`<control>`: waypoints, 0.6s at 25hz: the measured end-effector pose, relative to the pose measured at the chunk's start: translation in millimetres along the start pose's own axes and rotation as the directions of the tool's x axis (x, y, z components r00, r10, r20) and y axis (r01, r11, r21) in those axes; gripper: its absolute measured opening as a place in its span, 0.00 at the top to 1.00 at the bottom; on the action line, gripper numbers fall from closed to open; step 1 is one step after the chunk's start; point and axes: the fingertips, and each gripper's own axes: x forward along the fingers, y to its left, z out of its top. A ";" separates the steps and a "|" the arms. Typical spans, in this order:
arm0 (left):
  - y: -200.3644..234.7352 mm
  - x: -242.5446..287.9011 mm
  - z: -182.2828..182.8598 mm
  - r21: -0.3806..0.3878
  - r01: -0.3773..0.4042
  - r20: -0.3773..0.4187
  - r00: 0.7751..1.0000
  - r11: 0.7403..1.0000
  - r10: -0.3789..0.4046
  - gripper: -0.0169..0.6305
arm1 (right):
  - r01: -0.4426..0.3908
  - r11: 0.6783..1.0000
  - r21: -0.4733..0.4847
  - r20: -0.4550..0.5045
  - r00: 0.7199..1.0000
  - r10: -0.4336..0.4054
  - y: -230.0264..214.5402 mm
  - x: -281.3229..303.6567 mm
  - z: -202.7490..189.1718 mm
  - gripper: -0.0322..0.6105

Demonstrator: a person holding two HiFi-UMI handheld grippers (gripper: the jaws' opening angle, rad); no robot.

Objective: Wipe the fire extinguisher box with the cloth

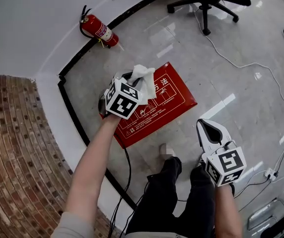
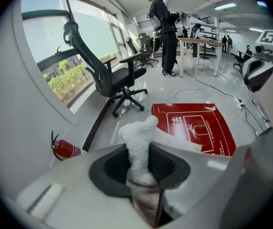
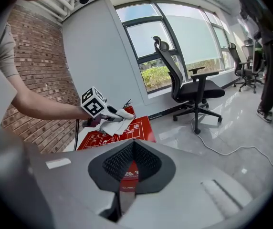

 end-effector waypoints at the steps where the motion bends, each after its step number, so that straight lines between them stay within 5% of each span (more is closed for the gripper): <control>1: -6.6 -3.5 -0.1 0.014 -0.001 0.009 1.000 1.000 0.001 0.82 | 0.001 1.000 0.006 -0.004 1.000 -0.001 1.0 -3.0 -3.9 0.91; 8: -72.3 -12.0 0.6 0.046 0.073 0.011 0.997 0.996 -0.074 0.82 | -0.020 1.000 0.019 -0.015 1.000 0.021 3.4 -23.3 -22.7 0.91; 15: -138.7 -31.8 -11.8 -0.055 0.153 0.002 0.988 0.987 -0.153 0.82 | -0.070 0.997 0.012 -0.014 0.997 0.070 7.0 -58.1 -40.7 0.91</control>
